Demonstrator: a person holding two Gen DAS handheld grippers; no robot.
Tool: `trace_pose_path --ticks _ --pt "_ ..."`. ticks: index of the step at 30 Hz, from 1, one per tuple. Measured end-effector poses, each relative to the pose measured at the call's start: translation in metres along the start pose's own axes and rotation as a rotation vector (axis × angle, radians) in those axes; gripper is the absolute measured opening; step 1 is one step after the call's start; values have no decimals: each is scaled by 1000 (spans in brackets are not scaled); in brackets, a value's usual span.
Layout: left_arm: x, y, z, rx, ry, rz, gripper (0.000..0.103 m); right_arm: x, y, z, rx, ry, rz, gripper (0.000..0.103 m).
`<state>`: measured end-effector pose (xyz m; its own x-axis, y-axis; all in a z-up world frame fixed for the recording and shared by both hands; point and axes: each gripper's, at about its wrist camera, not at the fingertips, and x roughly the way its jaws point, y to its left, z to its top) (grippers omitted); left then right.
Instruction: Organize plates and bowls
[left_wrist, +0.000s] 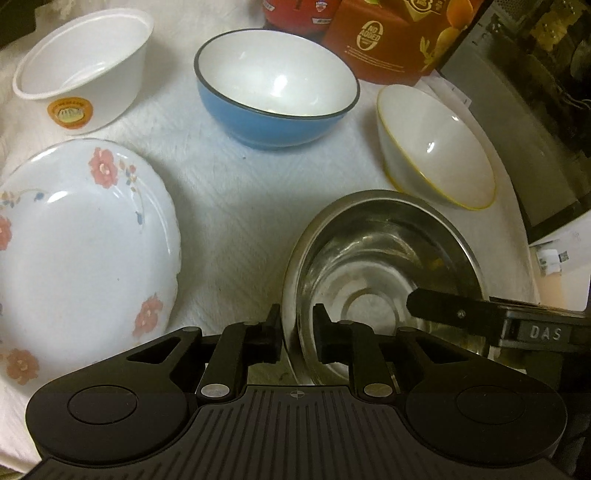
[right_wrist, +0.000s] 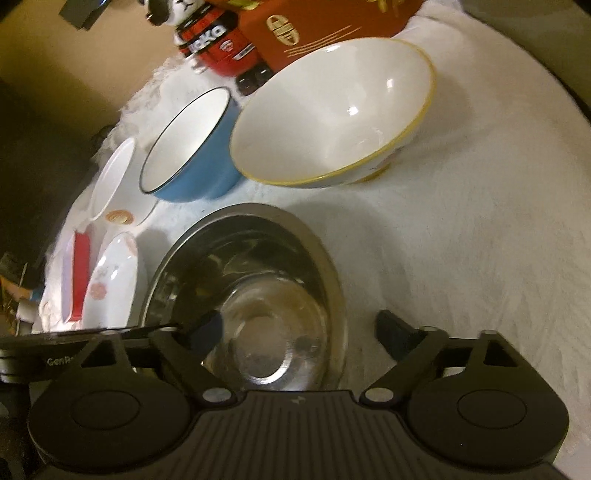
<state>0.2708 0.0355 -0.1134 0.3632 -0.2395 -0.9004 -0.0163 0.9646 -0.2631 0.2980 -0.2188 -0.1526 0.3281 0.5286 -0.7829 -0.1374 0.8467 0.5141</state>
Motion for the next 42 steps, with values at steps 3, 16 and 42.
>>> trace_pose_path --ticks 3,16,42 --pt "-2 -1 0 8 -6 10 19 4 2 2 -19 21 17 103" --pt "-15 -9 1 77 -80 97 19 6 6 4 -68 56 8 103" --pt "-83 68 -4 -139 -254 103 20 3 117 1 -254 -73 -55 46"
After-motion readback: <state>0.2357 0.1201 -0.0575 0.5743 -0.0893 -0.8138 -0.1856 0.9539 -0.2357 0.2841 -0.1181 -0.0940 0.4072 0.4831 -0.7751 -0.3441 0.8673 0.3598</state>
